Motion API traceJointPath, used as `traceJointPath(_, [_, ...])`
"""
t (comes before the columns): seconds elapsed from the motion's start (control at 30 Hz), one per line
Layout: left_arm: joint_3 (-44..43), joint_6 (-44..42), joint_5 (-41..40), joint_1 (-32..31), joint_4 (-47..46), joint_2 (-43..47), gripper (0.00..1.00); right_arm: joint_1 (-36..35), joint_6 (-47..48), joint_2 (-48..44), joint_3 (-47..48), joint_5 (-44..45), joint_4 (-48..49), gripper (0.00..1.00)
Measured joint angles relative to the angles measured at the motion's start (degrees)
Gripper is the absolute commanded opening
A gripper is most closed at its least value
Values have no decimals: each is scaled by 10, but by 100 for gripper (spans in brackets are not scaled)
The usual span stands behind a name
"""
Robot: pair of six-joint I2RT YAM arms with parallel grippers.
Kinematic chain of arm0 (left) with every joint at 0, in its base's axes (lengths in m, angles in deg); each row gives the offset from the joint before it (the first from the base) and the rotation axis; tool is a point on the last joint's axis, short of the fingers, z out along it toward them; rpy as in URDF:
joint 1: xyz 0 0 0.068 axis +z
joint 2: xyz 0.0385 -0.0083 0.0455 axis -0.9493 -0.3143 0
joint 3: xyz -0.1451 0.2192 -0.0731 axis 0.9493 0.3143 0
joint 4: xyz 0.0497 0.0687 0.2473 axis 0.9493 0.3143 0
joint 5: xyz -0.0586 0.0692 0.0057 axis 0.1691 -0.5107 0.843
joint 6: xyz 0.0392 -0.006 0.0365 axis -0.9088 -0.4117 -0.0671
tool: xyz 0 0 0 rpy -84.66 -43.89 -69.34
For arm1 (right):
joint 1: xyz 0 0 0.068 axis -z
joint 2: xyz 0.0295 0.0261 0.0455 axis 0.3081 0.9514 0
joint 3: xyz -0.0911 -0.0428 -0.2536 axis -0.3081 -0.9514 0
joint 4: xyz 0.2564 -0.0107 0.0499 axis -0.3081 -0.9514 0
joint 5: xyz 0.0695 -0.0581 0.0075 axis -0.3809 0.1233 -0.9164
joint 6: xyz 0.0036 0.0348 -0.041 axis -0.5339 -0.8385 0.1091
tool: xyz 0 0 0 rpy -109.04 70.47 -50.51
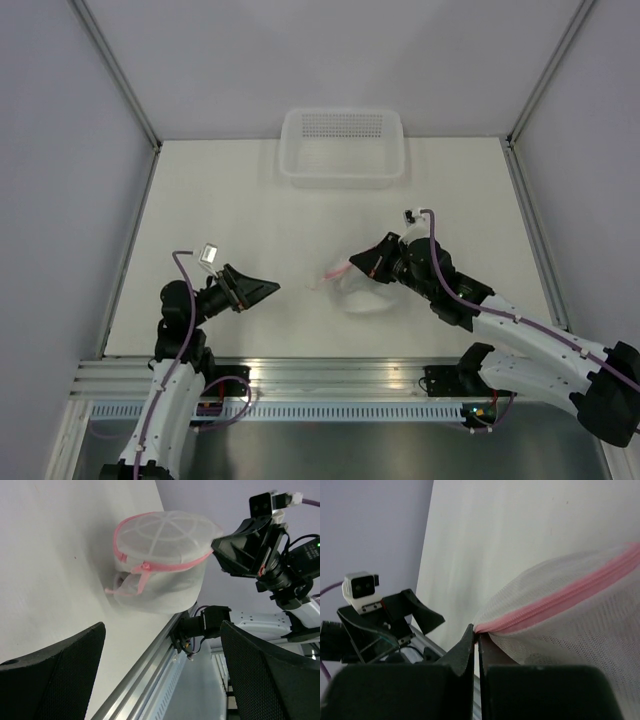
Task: Unzip the laundry bag and remove the bra
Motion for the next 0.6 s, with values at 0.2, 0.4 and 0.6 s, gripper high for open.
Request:
traceJointPath(0.2, [13,78,6,-21,-91,-89,100,3,14,-37,-44,-87,-31,0])
traceJointPath(0.4, [-51,116,-3,-148,-90,-232,100,7,34,-94,-61,-129,-29,1])
traceJointPath(0.6, [-82,154,-49,-218,-97,-259,100,11,38,-129,-64,-136,-9,0])
